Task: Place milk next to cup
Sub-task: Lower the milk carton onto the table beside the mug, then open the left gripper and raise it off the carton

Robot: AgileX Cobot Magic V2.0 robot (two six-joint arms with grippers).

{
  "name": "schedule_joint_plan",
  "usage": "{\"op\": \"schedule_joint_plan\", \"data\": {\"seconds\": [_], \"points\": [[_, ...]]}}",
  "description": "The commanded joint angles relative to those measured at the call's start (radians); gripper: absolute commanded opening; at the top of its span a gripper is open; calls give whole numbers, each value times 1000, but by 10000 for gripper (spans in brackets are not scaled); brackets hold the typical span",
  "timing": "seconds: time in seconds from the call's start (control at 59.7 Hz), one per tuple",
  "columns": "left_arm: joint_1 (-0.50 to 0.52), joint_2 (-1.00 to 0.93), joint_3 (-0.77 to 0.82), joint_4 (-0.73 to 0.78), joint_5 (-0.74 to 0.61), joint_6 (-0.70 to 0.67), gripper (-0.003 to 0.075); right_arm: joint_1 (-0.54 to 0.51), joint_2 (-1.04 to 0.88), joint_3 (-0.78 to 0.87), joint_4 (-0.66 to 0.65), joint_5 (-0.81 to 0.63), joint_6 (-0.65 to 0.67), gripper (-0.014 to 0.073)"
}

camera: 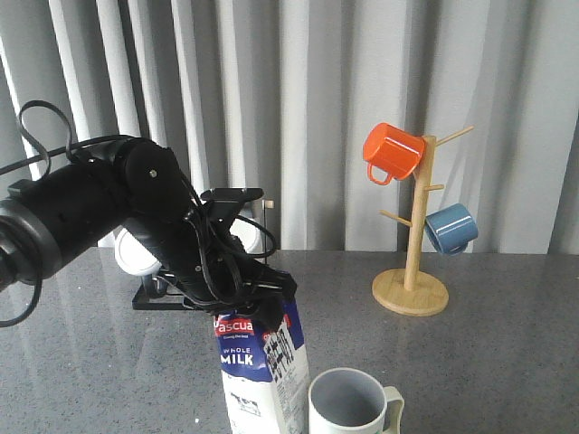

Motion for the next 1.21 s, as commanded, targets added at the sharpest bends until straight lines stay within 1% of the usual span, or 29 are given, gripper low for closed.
{"op": "schedule_joint_plan", "data": {"seconds": [0.0, 0.151, 0.402, 0.754, 1.006, 1.19], "points": [[-6, -46, -25, -30, -9, -11, 489, 2, 8, -24, -6, -68, -1, -6], [-6, -46, -25, -30, -9, -11, 526, 2, 8, -24, -6, -68, -1, -6], [-5, -72, -25, -29, -9, -11, 526, 2, 8, -24, -6, -68, -1, -6], [-5, -169, -26, -31, -9, -29, 526, 2, 8, -24, -7, -68, -1, -6], [-5, -265, -26, -30, -9, -30, 526, 2, 8, -24, -7, -68, -1, -6], [-5, -377, -26, -27, -9, -29, 524, 2, 8, -24, -7, -68, -1, -6]]}}
